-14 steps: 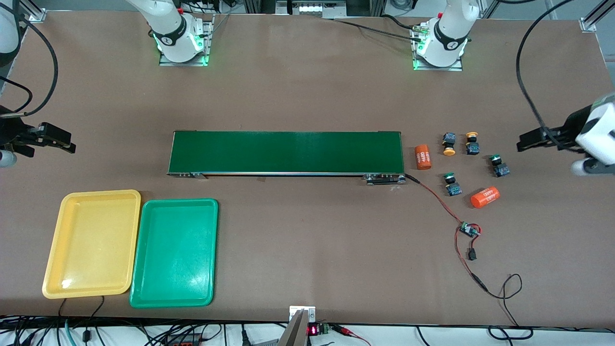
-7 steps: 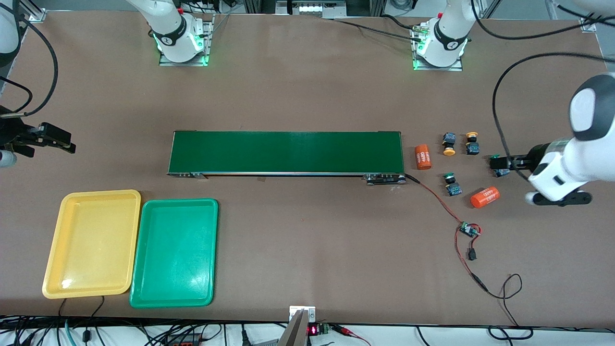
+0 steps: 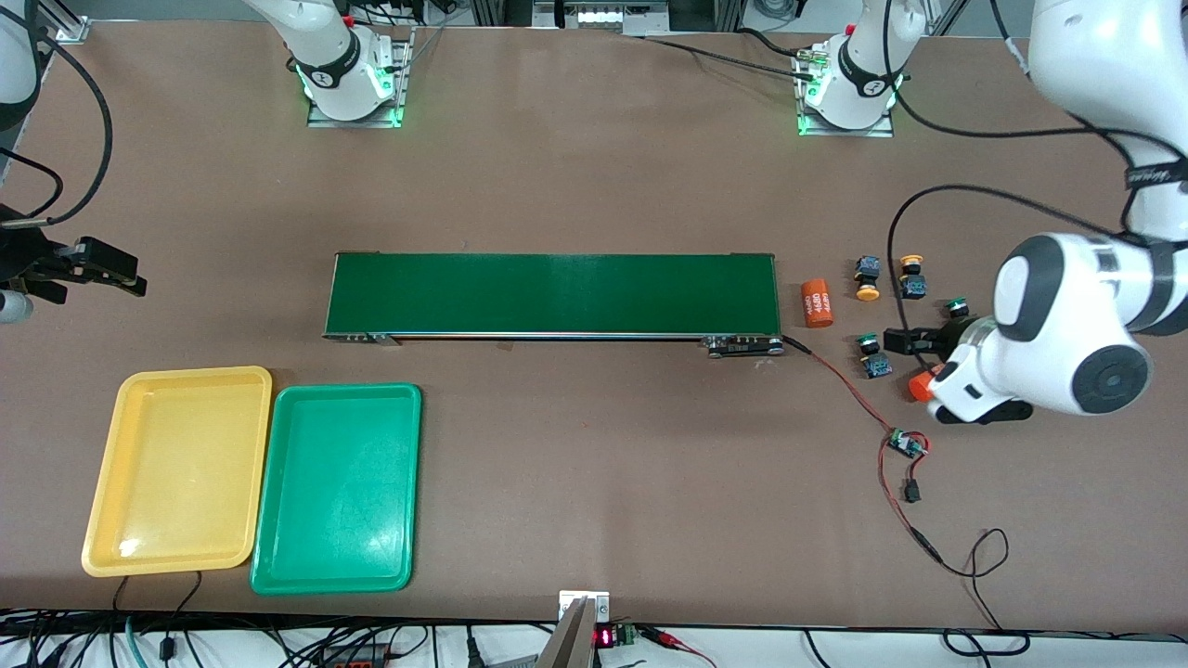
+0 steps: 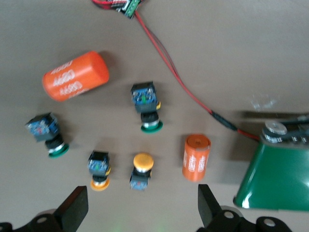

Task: Sort buttons by color to trays
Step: 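Lower the left gripper and grasp the green-based push button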

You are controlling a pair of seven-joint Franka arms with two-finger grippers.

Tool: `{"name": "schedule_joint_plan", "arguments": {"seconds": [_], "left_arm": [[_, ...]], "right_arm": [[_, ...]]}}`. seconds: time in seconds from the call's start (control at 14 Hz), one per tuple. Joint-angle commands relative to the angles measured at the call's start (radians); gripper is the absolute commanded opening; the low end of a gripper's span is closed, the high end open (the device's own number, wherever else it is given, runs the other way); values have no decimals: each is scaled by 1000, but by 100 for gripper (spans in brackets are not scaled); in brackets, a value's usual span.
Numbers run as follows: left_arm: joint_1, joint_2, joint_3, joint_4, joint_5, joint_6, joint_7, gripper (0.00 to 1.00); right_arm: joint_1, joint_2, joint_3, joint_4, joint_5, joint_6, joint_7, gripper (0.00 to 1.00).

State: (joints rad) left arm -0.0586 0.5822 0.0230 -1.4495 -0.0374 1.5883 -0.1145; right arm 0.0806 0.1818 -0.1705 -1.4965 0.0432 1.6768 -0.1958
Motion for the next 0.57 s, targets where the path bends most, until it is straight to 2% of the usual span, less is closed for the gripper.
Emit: {"name": "schedule_joint_plan", "arguments": {"seconds": [0.0,0.5], "left_arm": [[11,28,-2,-50,-18,97,-11,100],[11,45,-2,-198,-21,298,-1,100]], "right_arm": [[-7,-5,3,-5,14,4,-16,100],[-7,-5,3,-5,14,1,-16,100]]}}
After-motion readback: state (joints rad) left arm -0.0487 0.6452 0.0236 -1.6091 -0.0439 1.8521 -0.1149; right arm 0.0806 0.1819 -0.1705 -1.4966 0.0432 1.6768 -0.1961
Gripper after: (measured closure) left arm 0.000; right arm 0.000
